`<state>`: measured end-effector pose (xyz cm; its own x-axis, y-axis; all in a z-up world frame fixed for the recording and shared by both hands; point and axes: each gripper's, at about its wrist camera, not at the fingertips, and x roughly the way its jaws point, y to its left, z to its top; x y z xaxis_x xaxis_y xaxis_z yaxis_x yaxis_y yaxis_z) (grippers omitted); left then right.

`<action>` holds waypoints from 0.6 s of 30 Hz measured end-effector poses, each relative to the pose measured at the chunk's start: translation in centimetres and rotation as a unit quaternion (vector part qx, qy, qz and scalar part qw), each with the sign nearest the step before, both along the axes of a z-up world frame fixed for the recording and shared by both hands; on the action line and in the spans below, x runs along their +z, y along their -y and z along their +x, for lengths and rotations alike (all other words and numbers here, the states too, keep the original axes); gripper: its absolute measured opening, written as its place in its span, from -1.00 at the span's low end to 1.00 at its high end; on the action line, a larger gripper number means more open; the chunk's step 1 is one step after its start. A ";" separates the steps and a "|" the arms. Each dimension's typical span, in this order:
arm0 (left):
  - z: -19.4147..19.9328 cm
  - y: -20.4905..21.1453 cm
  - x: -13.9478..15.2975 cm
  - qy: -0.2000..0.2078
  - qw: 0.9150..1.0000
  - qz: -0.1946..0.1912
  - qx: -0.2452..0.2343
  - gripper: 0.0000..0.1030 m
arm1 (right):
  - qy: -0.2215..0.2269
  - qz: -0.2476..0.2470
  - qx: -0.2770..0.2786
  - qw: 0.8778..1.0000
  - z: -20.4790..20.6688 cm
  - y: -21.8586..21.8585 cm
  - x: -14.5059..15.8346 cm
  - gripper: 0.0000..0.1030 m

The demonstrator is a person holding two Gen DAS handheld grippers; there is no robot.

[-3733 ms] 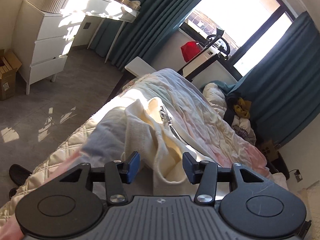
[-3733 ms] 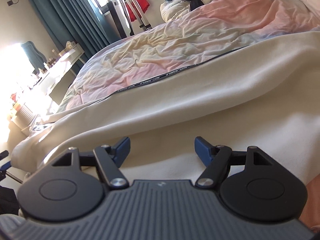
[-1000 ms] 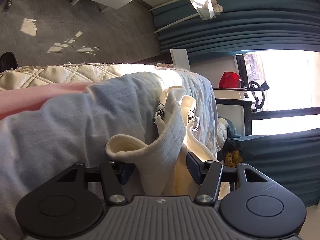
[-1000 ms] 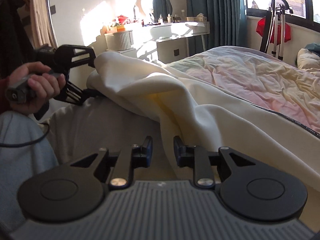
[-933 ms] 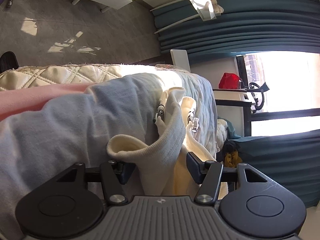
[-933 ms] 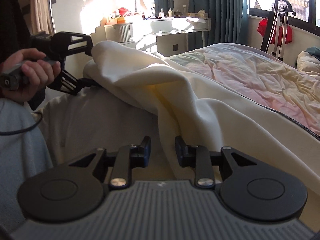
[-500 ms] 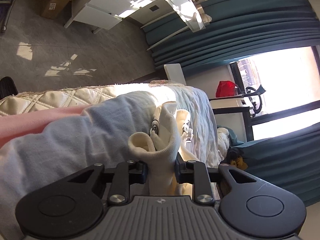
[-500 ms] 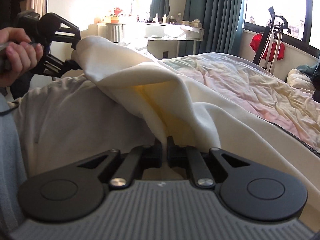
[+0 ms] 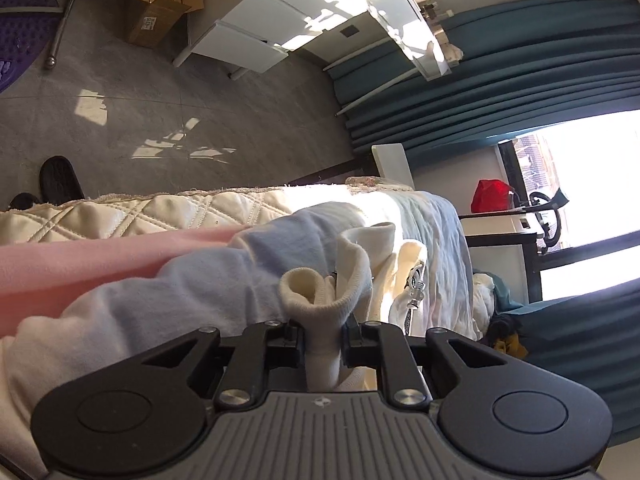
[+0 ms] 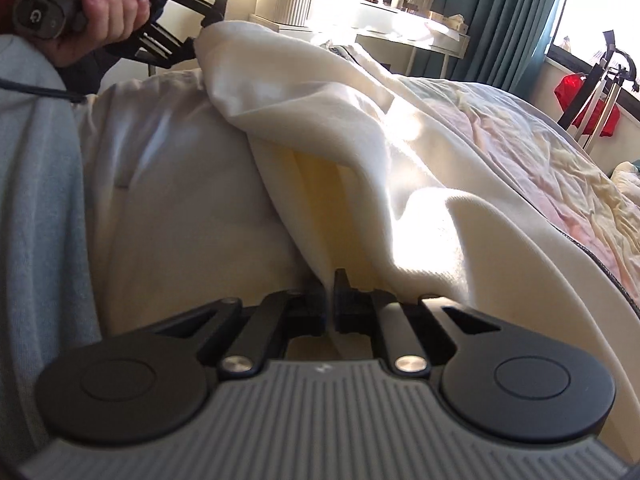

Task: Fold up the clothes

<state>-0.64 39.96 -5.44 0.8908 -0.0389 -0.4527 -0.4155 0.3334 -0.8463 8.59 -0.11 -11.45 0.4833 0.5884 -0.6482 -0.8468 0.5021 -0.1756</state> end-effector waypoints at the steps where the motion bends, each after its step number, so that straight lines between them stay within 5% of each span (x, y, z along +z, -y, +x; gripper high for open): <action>1: -0.3 0.0 0.1 -0.004 1.000 -0.002 0.001 -0.48 | -0.005 0.008 -0.004 1.000 0.1 0.2 0.3 -0.85; 4: -1.2 -0.2 0.3 -0.015 1.000 -0.007 0.003 0.08 | -0.022 0.039 -0.020 0.999 0.1 1.3 1.5 -0.80; 8: -3.2 1.5 3.1 0.036 0.999 0.041 -0.005 0.23 | -0.053 0.077 -0.026 0.995 -0.4 2.8 3.7 -0.61; 14: 0.4 4.1 5.2 -0.015 0.987 0.133 -0.093 0.23 | -0.081 0.131 -0.036 0.987 -1.0 4.9 6.2 -0.13; 18: 4.1 5.4 4.0 -0.094 0.973 0.150 -0.149 0.15 | -0.082 0.139 -0.076 0.984 0.0 5.6 6.4 -0.12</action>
<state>3.48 34.52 -1.47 0.7602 -0.1247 -0.6376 -0.4005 0.6828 -0.6111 8.61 -5.74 -5.02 0.4809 0.6837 -0.5489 -0.7641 0.6339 0.1201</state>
